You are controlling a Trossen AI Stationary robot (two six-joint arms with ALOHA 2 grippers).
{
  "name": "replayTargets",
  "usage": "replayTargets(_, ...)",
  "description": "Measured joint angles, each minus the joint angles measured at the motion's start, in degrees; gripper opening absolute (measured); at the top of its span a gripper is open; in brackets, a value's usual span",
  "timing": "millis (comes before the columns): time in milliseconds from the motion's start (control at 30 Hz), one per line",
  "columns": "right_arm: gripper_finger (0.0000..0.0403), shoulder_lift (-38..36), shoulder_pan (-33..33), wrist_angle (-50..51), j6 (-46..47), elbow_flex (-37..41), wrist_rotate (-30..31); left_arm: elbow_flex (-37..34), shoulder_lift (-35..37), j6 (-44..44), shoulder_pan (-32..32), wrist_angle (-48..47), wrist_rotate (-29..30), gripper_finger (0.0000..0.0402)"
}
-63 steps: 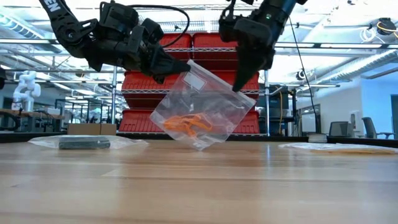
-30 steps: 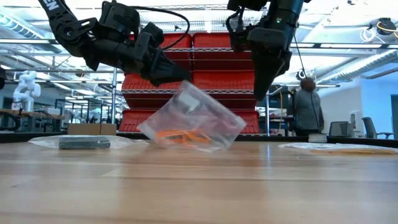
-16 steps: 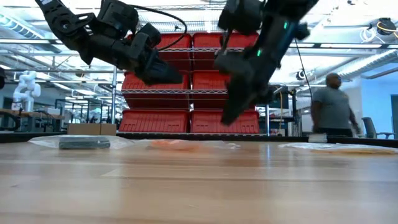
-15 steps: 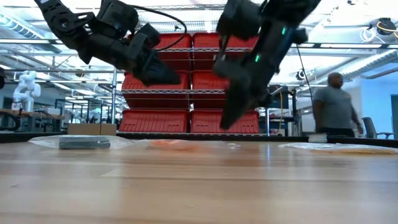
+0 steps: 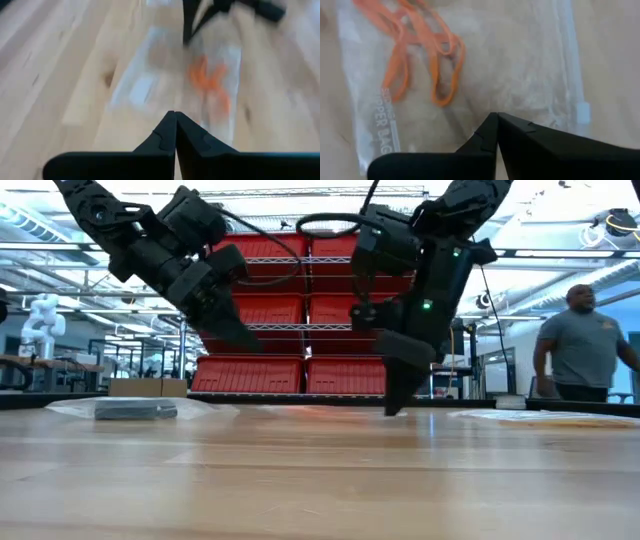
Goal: Sort rubber bands
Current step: Close the transparent zip bag
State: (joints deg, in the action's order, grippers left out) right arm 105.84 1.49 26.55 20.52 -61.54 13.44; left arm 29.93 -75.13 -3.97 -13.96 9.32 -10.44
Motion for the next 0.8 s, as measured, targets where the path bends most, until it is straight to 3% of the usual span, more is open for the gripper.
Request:
replayTargets(233,0.0000,-1.9,-1.1,0.5,-9.3,-0.7,0.1,0.0,0.0,0.0,1.4,-9.4,7.6,0.0006)
replayTargets(400,0.0000,-4.1,-1.2,-4.5,0.3,-1.3,0.2,0.0,0.0,8.9,3.3,-15.6,13.2,0.0006)
replayTargets(533,0.0000,-1.1,-0.8,-9.0,6.9,-1.3,1.6,0.0,0.0,16.4,4.9,-20.1,19.1,0.0006)
replayTargets(800,0.0000,4.6,-0.8,-16.1,5.7,-1.3,4.5,0.0,-1.3,18.6,6.3,-20.6,21.9,0.0006)
